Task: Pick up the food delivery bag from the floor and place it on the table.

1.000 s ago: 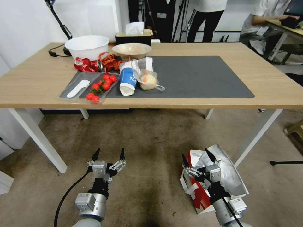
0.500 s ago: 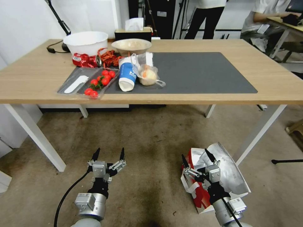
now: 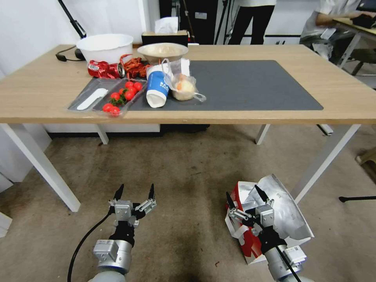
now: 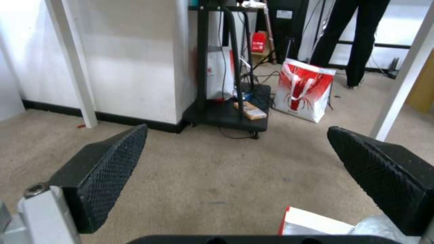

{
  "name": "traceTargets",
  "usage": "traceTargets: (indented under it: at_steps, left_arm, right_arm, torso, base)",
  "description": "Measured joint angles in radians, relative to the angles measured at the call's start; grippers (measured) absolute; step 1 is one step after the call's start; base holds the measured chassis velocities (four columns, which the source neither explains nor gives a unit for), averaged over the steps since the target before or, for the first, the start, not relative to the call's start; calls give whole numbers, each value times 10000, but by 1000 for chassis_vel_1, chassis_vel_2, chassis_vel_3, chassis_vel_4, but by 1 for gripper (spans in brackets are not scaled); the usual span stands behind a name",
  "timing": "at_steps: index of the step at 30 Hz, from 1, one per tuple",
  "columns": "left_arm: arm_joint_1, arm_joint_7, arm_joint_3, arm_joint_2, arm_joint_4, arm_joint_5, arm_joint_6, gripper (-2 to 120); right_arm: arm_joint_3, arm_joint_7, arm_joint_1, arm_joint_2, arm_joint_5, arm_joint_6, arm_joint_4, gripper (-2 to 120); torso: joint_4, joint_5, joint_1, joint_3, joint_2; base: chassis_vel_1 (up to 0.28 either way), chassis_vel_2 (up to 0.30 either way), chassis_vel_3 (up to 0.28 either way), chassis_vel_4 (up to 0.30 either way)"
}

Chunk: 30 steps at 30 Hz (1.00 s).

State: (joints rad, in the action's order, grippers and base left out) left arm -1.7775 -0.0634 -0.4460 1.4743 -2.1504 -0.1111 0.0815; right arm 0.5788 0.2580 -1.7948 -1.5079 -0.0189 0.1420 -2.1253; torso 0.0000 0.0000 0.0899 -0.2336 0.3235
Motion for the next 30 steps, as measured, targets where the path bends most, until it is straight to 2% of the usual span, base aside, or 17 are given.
traceTargets:
  at_steps: [2,30]
  left_arm:
    - [10,-29,-20,-30,34,10,17,100]
    - [65,-4,-16,-41,171,51,37,100]
  right_arm:
    - [25,18,15,27,0,3,23,100]
    - [63,81,58,51,9,-26,107,100]
  torso:
    - [0,0,-63,179,-240]
    - [-1,0,-337,984,-1323]
  base:
    - [0,0,0,0]
    - [0,0,0,0]
